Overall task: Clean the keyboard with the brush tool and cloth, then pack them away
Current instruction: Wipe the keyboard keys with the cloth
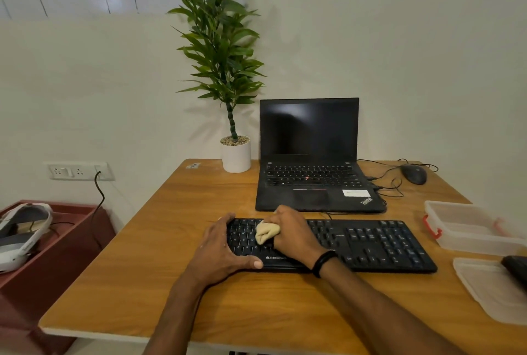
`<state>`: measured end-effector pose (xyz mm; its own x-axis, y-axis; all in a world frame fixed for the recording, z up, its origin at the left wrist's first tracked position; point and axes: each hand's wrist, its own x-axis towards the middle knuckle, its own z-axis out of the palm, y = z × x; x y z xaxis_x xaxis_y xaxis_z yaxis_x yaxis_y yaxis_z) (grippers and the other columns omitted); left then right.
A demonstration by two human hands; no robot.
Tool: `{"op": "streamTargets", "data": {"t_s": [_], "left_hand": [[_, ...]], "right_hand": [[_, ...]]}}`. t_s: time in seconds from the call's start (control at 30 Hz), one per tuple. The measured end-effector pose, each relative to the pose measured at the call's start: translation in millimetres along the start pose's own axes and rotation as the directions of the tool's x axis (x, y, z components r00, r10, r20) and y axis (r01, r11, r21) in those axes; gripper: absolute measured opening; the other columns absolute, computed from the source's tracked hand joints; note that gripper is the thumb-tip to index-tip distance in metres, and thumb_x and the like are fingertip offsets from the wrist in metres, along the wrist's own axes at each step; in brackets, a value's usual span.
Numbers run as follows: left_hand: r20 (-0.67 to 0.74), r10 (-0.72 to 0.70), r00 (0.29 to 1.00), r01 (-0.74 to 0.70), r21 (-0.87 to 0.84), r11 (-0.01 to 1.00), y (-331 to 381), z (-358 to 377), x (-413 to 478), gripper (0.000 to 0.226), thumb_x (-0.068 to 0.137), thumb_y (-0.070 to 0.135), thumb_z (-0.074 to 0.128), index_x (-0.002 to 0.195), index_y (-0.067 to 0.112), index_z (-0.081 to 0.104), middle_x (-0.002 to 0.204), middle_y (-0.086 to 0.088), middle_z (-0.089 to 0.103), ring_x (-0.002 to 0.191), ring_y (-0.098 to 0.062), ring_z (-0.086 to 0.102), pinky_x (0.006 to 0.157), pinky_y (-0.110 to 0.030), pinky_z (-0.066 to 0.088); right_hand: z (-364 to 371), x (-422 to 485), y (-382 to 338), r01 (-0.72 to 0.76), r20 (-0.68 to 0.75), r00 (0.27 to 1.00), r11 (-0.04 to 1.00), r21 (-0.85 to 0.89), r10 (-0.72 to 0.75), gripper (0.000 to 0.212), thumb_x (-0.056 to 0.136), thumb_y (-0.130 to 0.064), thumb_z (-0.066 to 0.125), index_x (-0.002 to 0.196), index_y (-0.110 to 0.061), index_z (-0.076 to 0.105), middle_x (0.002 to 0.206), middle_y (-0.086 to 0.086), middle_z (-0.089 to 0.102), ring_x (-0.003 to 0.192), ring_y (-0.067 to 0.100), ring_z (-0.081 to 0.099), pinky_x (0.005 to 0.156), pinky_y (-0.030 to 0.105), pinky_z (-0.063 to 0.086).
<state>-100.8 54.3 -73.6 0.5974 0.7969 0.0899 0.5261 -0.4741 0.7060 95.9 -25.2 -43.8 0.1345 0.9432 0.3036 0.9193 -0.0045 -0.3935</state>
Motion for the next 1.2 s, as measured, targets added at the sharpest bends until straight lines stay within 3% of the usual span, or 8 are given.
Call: {"op": "streamTargets", "data": {"t_s": [0.1, 0.33, 0.43, 0.53, 0.63, 0.8, 0.97, 1.2], "left_hand": [[-0.009, -0.006, 1.000, 0.006, -0.024, 1.000, -1.1, 0.3, -1.1, 0.152, 0.031, 0.094, 0.077, 0.158, 0.034, 0.021, 0.155, 0.003, 0.033, 0.140, -0.015, 0.033, 0.118, -0.041, 0.036], [0.002, 0.009, 1.000, -0.009, -0.035, 0.999, -0.9, 4.4, 1.0, 0.156, 0.032, 0.093, 0.079, 0.160, 0.031, 0.015, 0.158, 0.006, 0.030, 0.144, -0.014, 0.029, 0.120, -0.045, 0.034], [-0.005, 0.009, 1.000, -0.009, -0.038, 0.999, -0.7, 3.5, 0.4, 0.154, 0.031, 0.093, 0.079, 0.159, 0.033, 0.016, 0.157, 0.007, 0.031, 0.143, -0.013, 0.030, 0.119, -0.043, 0.034], [-0.013, 0.026, 1.000, -0.027, -0.045, 0.999, -0.3, 3.8, 0.3, 0.157, 0.029, 0.093, 0.078, 0.160, 0.030, 0.017, 0.158, 0.010, 0.033, 0.143, -0.010, 0.028, 0.119, -0.038, 0.032], [-0.021, 0.030, 0.999, -0.031, -0.043, 0.999, -1.2, 3.3, -1.3, 0.159, 0.030, 0.093, 0.078, 0.161, 0.028, 0.015, 0.159, 0.012, 0.033, 0.144, -0.010, 0.027, 0.119, -0.038, 0.032], [-0.012, 0.024, 1.000, -0.024, -0.042, 0.999, 3.3, 2.1, 0.1, 0.156, 0.031, 0.093, 0.078, 0.159, 0.031, 0.015, 0.159, 0.009, 0.032, 0.143, -0.012, 0.029, 0.119, -0.044, 0.034], [-0.020, 0.024, 1.000, -0.025, -0.052, 0.998, -1.1, 0.7, -3.5, 0.161, 0.028, 0.093, 0.079, 0.161, 0.026, 0.016, 0.159, 0.011, 0.033, 0.144, -0.010, 0.028, 0.119, -0.036, 0.031], [-0.021, 0.025, 0.999, -0.026, -0.046, 0.999, 1.8, 0.5, 1.0, 0.159, 0.031, 0.092, 0.079, 0.161, 0.027, 0.014, 0.160, 0.013, 0.033, 0.145, -0.010, 0.027, 0.120, -0.040, 0.031]], "right_hand": [[0.1, 9.5, 1.1, 0.039, 0.015, 0.999, 0.999, -0.032, -0.038, 0.025, 0.083, -0.003, 0.068, 0.099, -0.021, 0.076, 0.096, 0.001, 0.058, 0.092, 0.017, 0.054, 0.072, 0.028, 0.045], [-15.5, 0.0, 54.9, -0.319, -0.199, 0.941, 0.915, -0.247, 0.274, 0.019, 0.084, -0.009, 0.070, 0.100, -0.017, 0.072, 0.108, 0.005, 0.060, 0.101, 0.021, 0.055, 0.086, 0.027, 0.045], [-0.6, 1.0, 33.9, -0.199, -0.194, 0.966, 0.970, -0.136, 0.171, 0.025, 0.083, -0.009, 0.072, 0.104, -0.022, 0.074, 0.103, 0.001, 0.059, 0.097, 0.016, 0.054, 0.077, 0.022, 0.043], [5.1, -10.2, 6.8, 0.076, 0.051, 0.995, 0.993, 0.094, -0.081, 0.032, 0.082, -0.007, 0.068, 0.106, -0.025, 0.076, 0.095, -0.004, 0.059, 0.090, 0.013, 0.054, 0.070, 0.020, 0.041], [-10.7, -19.1, 14.4, 0.127, 0.226, 0.959, 0.972, 0.197, -0.172, 0.033, 0.083, -0.004, 0.067, 0.105, -0.026, 0.077, 0.097, -0.006, 0.065, 0.089, 0.009, 0.057, 0.076, 0.025, 0.049], [-18.4, -2.5, 30.9, -0.149, -0.134, 0.980, 0.989, -0.011, 0.146, 0.029, 0.085, -0.004, 0.067, 0.101, -0.026, 0.078, 0.092, -0.001, 0.065, 0.092, 0.014, 0.057, 0.071, 0.021, 0.042], [7.3, -15.8, -10.6, 0.185, 0.085, 0.977, 0.975, 0.119, -0.196, 0.028, 0.089, -0.007, 0.066, 0.111, -0.022, 0.075, 0.099, 0.000, 0.060, 0.090, 0.012, 0.050, 0.072, 0.021, 0.042], [-0.5, 0.8, 10.5, 0.078, -0.075, 0.993, 0.992, -0.100, -0.086, 0.027, 0.094, -0.015, 0.063, 0.119, -0.022, 0.070, 0.101, -0.002, 0.049, 0.095, 0.014, 0.041, 0.074, 0.020, 0.032]]}}
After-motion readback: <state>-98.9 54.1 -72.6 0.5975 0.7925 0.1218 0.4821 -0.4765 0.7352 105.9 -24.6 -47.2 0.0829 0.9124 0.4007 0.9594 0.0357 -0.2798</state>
